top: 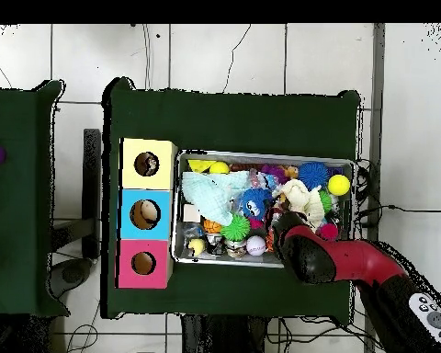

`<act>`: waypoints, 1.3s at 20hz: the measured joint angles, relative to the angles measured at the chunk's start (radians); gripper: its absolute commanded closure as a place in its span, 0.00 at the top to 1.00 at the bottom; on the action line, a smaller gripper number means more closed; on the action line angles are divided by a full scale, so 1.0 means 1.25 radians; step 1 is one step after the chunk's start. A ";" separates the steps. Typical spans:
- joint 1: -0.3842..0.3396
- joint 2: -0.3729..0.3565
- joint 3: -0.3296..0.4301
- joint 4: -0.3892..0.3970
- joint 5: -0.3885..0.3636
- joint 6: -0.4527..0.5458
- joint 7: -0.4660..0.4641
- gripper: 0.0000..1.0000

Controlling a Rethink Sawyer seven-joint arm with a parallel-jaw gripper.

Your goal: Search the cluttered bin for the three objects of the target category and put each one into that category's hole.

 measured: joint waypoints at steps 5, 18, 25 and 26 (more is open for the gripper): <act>-0.013 -0.021 0.006 0.034 0.000 0.000 0.000 1.00; -0.053 -0.023 0.017 0.063 0.000 0.000 0.000 1.00; -0.053 -0.008 0.017 0.063 0.000 0.000 0.000 1.00; -0.053 -0.005 0.017 0.063 0.000 0.000 0.000 1.00</act>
